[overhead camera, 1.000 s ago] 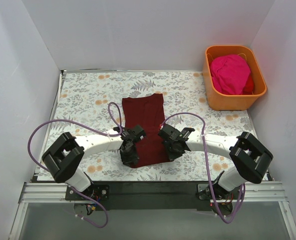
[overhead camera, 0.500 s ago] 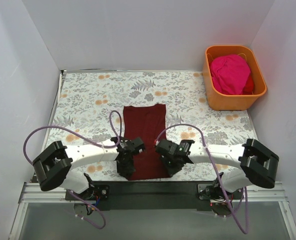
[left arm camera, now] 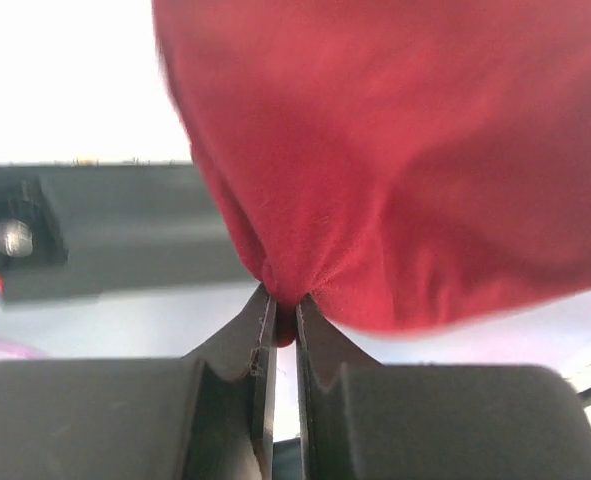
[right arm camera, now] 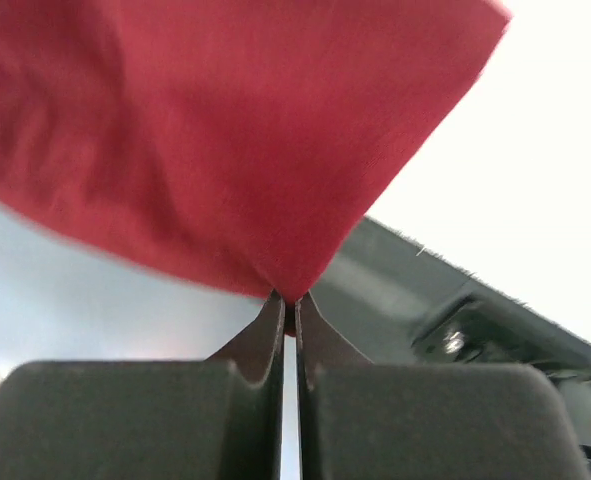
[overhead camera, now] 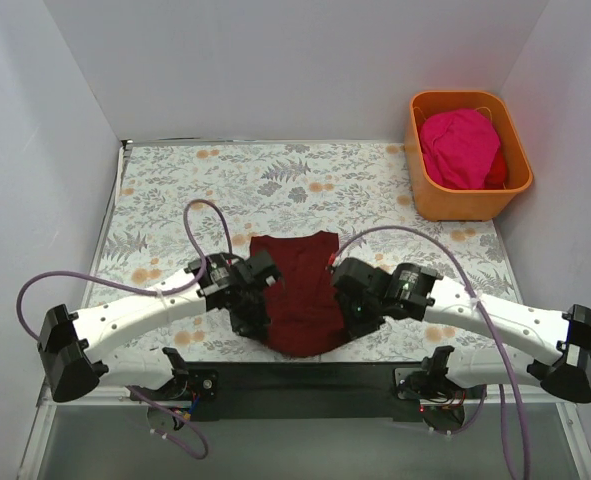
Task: Fold and stack the t-shirts
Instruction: Fold the tshirt
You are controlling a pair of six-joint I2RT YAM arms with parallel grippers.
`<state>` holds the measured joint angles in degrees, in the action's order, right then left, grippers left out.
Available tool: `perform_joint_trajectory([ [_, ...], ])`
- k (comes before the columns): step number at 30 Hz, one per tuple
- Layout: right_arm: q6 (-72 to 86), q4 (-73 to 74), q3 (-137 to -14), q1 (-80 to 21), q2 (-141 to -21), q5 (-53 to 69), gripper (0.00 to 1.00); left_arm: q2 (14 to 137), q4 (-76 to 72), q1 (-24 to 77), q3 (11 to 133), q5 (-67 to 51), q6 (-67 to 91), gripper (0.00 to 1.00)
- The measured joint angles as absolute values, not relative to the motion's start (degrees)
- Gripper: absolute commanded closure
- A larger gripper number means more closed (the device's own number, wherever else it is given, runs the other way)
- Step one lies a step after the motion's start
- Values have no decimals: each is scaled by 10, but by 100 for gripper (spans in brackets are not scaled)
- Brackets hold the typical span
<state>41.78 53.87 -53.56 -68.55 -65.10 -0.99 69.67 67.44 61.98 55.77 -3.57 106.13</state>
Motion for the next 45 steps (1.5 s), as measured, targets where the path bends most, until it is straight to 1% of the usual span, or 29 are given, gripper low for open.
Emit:
perform_joint_trajectory([
  [4, 368, 564, -613, -595, -665, -44, 99, 723, 674, 525, 637, -18, 992, 100],
  [9, 306, 576, -682, -529, -714, -68, 99, 774, 658, 472, 682, -15, 925, 100],
  [22, 195, 594, -814, -457, -829, -68, 99, 802, 616, 369, 709, -41, 841, 100],
  [29, 146, 595, -885, -406, -905, -44, 99, 843, 584, 307, 721, -63, 806, 100],
  [38, 110, 582, -920, -365, -1005, -8, 99, 918, 540, 255, 722, -86, 773, 100],
  [45, 94, 564, -933, -347, -1048, 15, 99, 971, 504, 234, 723, -93, 762, 100],
])
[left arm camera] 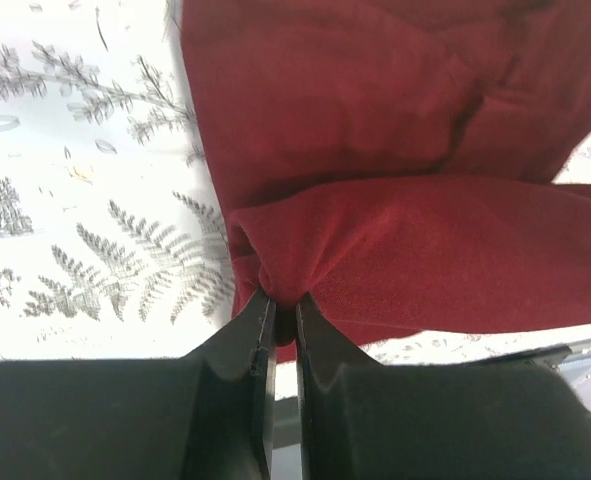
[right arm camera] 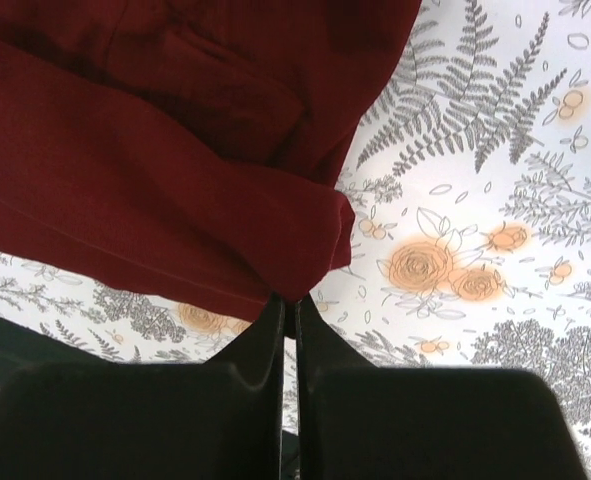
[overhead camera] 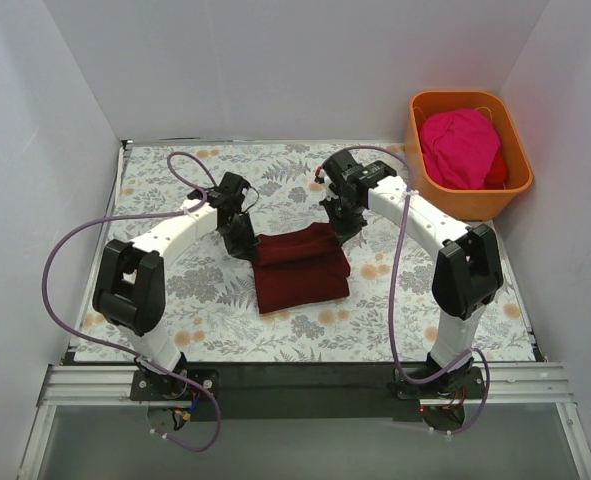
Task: Fold and stack the t-shirts
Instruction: Fold the tshirt
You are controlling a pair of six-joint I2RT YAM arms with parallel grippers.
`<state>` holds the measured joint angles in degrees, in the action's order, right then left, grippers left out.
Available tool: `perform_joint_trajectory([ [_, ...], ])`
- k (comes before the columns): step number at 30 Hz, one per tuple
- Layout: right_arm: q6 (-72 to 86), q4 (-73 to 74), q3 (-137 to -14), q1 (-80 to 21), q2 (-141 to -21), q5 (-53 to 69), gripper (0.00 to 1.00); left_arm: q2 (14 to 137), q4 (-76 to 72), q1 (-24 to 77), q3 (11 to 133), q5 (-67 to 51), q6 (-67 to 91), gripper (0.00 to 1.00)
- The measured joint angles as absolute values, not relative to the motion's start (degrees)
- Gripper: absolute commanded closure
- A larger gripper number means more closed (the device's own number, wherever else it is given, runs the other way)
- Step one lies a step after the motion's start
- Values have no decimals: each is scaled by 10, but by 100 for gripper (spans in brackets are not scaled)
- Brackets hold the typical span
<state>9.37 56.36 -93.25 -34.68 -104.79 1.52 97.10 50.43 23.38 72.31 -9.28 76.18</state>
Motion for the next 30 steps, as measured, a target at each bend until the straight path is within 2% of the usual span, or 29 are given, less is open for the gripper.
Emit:
perform_joint_trajectory([
  [18, 82, 502, -987, -296, -1150, 61, 99, 1007, 395, 201, 718, -74, 773, 100],
  [20, 87, 480, -977, -291, -1162, 63, 99, 1021, 374, 198, 712, -72, 776, 95],
  [21, 89, 470, -970, -289, -1164, 65, 98, 1029, 364, 197, 711, -71, 777, 88],
  [22, 92, 459, -960, -287, -1164, 65, 88, 1038, 354, 197, 710, -71, 777, 85],
  [24, 98, 442, -942, -284, -1164, 66, 76, 1049, 340, 197, 710, -71, 776, 73],
  [25, 101, 432, -933, -282, -1164, 65, 67, 1051, 335, 197, 710, -70, 774, 59],
  [28, 105, 397, -893, -279, -1147, 60, 58, 1046, 324, 196, 710, -66, 769, 45],
  [30, 106, 362, -845, -279, -1107, 57, 56, 1033, 319, 196, 707, -64, 768, 44],
])
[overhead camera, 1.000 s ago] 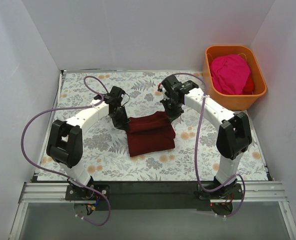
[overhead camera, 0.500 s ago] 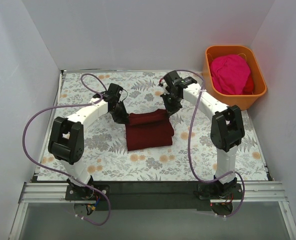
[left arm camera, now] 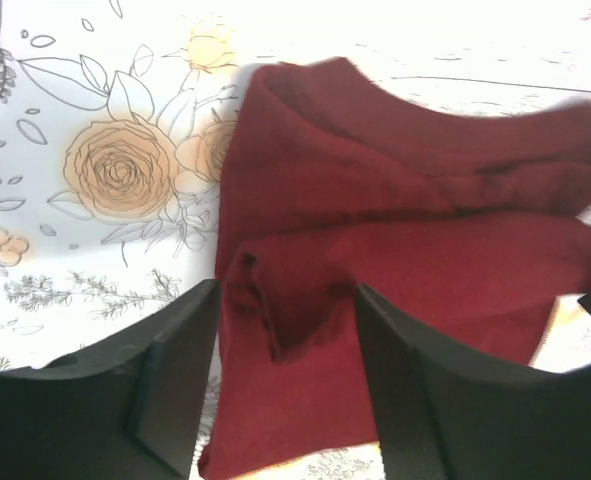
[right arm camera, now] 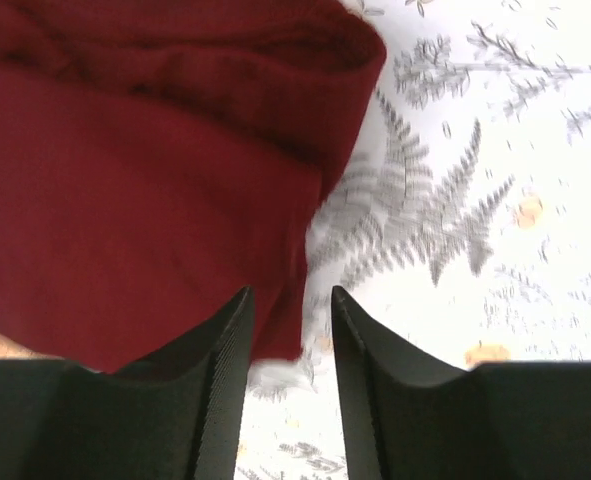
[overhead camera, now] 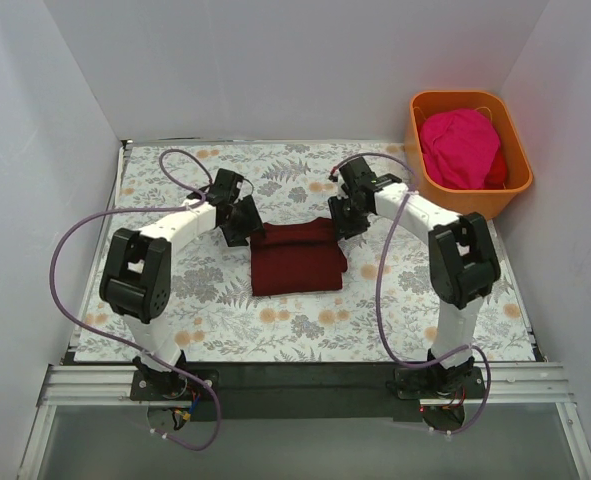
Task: Fold and stack the t-shirts
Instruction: Fold the tshirt
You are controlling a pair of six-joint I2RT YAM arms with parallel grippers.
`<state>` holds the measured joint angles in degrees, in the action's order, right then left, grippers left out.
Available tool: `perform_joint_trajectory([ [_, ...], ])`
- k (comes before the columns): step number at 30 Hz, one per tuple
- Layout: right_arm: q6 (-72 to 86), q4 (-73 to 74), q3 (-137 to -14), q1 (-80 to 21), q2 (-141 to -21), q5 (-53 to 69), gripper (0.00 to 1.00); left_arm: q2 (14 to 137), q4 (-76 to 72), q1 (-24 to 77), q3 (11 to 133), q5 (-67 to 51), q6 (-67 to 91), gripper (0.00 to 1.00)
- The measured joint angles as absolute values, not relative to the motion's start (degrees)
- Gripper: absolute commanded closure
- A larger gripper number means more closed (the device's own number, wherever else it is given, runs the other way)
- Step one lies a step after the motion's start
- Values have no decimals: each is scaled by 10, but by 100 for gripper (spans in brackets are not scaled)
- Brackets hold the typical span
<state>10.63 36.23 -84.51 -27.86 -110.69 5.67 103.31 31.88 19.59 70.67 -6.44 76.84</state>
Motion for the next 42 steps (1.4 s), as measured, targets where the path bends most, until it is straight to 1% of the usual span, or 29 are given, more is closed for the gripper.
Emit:
perform_joint_trajectory([
  [2, 107, 338, -800, -278, -1053, 55, 55, 1001, 311, 196, 691, -64, 766, 41],
  [5, 107, 259, -713, -277, -941, 79, 55, 921, 295, 203, 645, -62, 761, 42],
  [7, 110, 197, -657, -277, -877, 124, 58, 858, 270, 213, 604, -67, 757, 48],
  [8, 110, 171, -636, -278, -856, 149, 59, 831, 257, 220, 583, -72, 756, 53],
  [10, 116, 120, -606, -279, -844, 196, 61, 796, 230, 230, 546, -90, 754, 57],
  [11, 117, 96, -596, -281, -849, 216, 62, 792, 213, 233, 529, -102, 752, 61],
  [13, 121, 58, -582, -284, -872, 248, 62, 812, 195, 237, 518, -113, 752, 66],
  [15, 129, 27, -582, -285, -908, 272, 63, 857, 173, 237, 520, -116, 752, 74],
  [16, 134, 10, -582, -285, -926, 280, 63, 885, 166, 235, 526, -116, 752, 75],
  [23, 167, -63, -633, -260, -1062, 282, 65, 1067, 145, 209, 647, -129, 757, 77],
  [28, 209, -121, -640, -218, -1122, 257, 65, 1140, 111, 190, 719, -161, 769, 77],
  [33, 246, -164, -640, -192, -1142, 241, 65, 1160, 82, 177, 722, -208, 790, 76],
  [36, 258, -181, -638, -186, -1142, 231, 64, 1156, 58, 174, 704, -221, 803, 75],
  [39, 267, -193, -623, -184, -1133, 218, 62, 1130, 36, 173, 662, -224, 817, 75],
  [42, 269, -195, -606, -183, -1112, 216, 59, 1075, 42, 174, 598, -226, 827, 72],
])
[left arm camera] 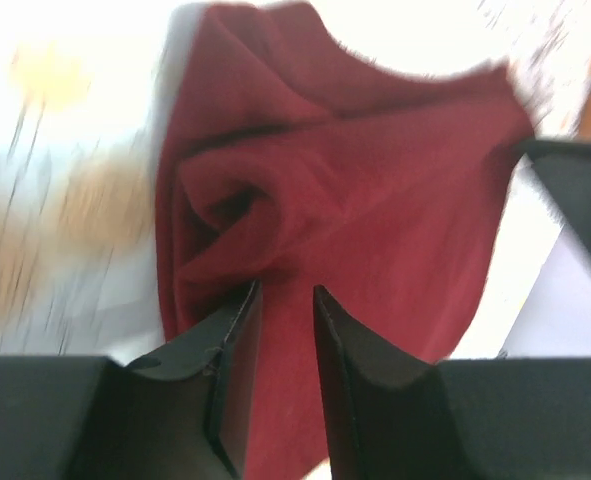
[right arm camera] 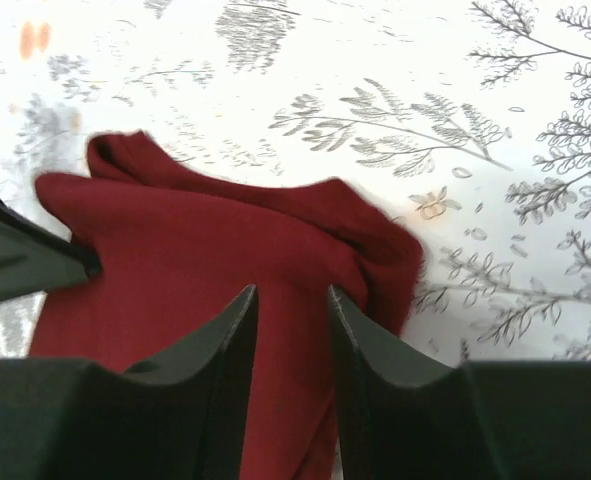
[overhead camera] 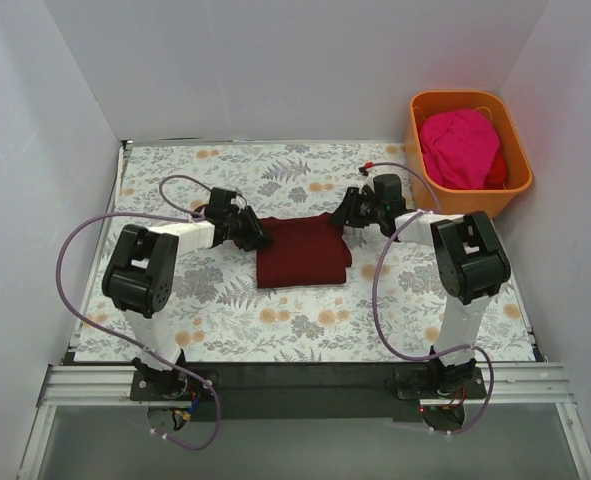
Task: Fold and stack the t-shirts
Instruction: Fold the tshirt
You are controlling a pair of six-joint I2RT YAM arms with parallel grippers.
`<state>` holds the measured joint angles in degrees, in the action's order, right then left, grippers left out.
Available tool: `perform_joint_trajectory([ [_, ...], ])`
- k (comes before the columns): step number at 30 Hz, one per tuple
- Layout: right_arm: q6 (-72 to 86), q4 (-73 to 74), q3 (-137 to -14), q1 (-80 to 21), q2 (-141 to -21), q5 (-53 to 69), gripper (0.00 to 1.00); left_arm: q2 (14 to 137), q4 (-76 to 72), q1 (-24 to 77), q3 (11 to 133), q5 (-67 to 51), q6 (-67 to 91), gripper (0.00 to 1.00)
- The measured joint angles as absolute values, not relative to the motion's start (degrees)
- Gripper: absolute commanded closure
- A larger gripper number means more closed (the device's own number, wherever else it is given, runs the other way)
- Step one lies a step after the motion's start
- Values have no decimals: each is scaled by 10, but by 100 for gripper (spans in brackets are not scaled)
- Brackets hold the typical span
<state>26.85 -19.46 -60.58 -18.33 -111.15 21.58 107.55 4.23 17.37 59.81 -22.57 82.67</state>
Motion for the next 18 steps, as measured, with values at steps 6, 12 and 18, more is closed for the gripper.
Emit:
perform_joint_trajectory([
  [6, 270, -199, -549, -183, -1002, 254, 43, 941, 85, 175, 513, -224, 833, 62],
  [12, 257, -200, -456, -183, -887, 316, 45, 809, 85, 175, 467, -231, 834, 57],
  [18, 259, -196, -388, -193, -868, 398, 47, 808, 55, 185, 409, -267, 847, 63],
])
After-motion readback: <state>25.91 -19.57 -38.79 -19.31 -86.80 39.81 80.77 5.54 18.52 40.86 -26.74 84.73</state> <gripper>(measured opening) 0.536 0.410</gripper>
